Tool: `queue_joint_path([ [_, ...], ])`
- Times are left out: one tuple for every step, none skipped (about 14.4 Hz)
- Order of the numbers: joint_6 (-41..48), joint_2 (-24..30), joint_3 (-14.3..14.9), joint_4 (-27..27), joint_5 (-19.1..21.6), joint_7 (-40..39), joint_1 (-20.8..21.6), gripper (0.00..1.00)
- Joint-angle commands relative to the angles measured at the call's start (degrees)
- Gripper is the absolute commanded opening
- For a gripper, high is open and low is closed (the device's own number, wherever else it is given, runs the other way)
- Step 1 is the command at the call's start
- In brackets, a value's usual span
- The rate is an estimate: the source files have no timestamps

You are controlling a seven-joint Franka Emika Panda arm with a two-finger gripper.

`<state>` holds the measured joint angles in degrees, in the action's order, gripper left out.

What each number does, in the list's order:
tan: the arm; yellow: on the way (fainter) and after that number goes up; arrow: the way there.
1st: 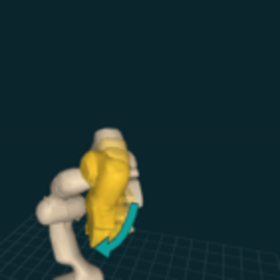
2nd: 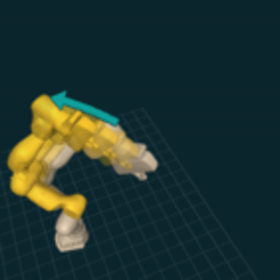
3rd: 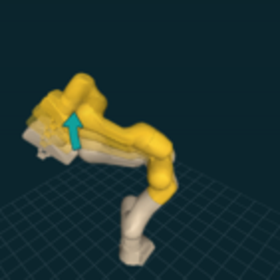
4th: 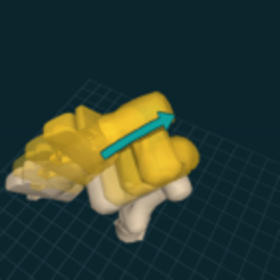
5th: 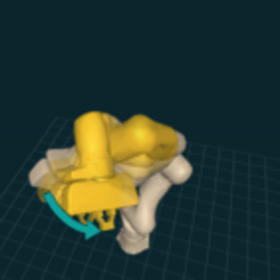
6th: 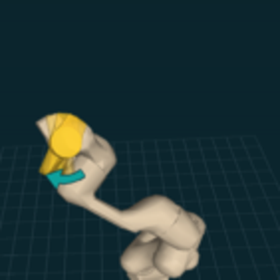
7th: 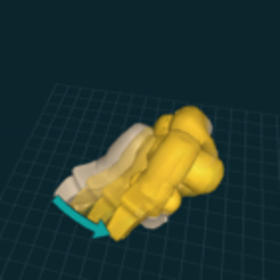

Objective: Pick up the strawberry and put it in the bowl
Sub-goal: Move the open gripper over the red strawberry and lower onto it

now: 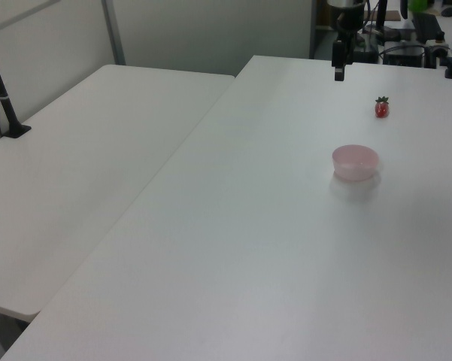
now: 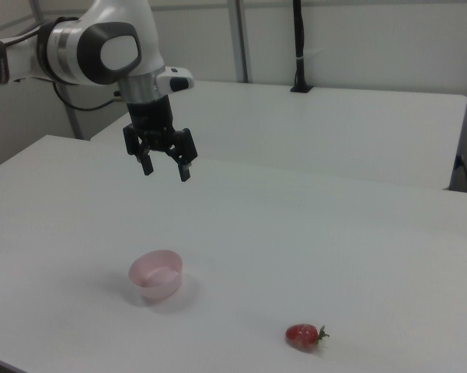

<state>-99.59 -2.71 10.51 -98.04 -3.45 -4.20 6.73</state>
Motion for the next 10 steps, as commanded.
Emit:
queue_joint_path([
  [1.06,0.33,0.13,-0.04,-0.86,1.65,0.74,1.00],
  [0.97,0.33,0.13,0.05,-0.86,3.39,0.92,1.00],
  [0.45,0.25,0.13,0.13,-1.03,6.80,0.92,1.00],
  [0.01,0.16,0.56,0.22,-1.12,11.18,0.75,1.00],
  [-0.95,-0.19,1.18,0.66,-1.21,14.80,0.66,1.00],
  [-2.18,-0.54,2.31,0.57,-1.30,16.40,0.40,1.00],
  [-2.71,-1.94,4.41,0.31,-1.47,16.68,0.39,1.00],
  [-3.59,-3.60,6.44,0.31,-1.65,16.59,0.39,1.00],
  [-5.25,-4.84,8.37,0.31,-1.65,16.68,0.31,1.00],
  [-6.83,-5.37,10.48,0.22,-1.56,16.68,0.22,1.00],
])
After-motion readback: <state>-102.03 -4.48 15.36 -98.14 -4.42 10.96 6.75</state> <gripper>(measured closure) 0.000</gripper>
